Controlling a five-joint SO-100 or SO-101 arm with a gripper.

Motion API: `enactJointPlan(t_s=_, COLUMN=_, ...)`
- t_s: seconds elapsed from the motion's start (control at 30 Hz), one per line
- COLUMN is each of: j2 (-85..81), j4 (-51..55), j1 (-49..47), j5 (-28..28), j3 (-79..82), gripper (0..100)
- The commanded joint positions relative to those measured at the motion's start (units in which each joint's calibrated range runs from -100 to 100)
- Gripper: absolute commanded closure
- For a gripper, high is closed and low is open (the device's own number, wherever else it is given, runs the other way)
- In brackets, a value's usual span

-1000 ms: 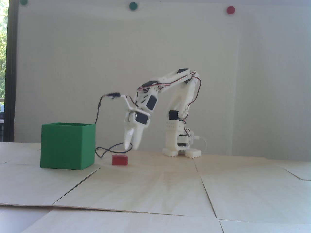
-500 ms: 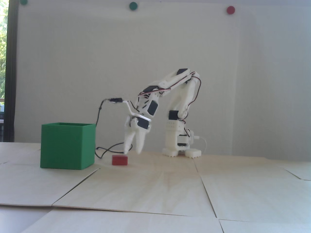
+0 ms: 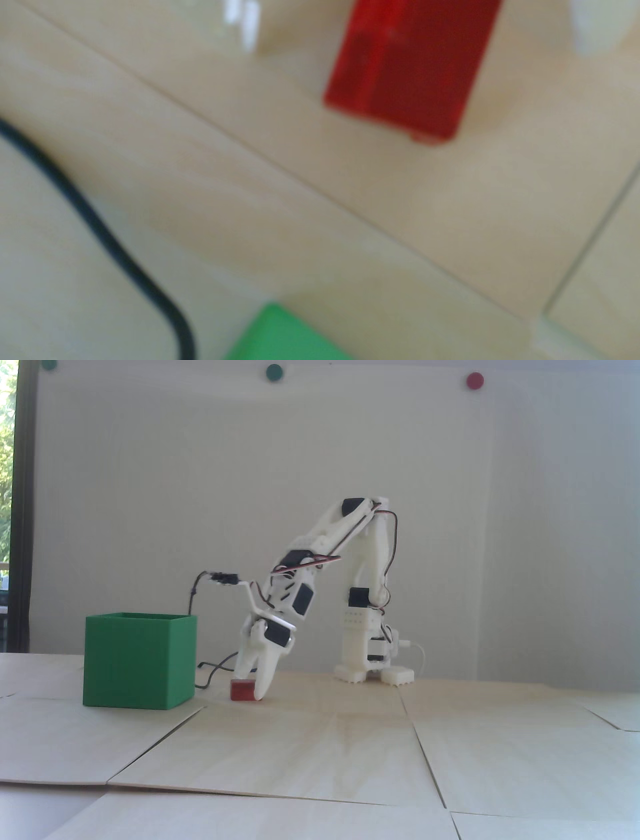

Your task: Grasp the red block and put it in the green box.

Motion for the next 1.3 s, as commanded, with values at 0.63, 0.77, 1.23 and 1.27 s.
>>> enactJointPlan(t_s=0.63, j2=4.0, j4=48.1, j1=1.2, j5=-0.5, j3=-44.6, gripper=98)
enactJointPlan(t_s=0.77, j2=4.0, j4=67.4, j1=0.5, j5=-0.7, j3=-66.6, gripper=98)
enactJointPlan(t_s=1.23, j2=4.0, j4=73.0, j1=9.4, j5=-0.2, j3=-99.8, gripper=98)
enactJointPlan(t_s=1.27, j2=4.0, j4=73.5, j1=10.3, j5=1.6, j3=-99.8, gripper=98)
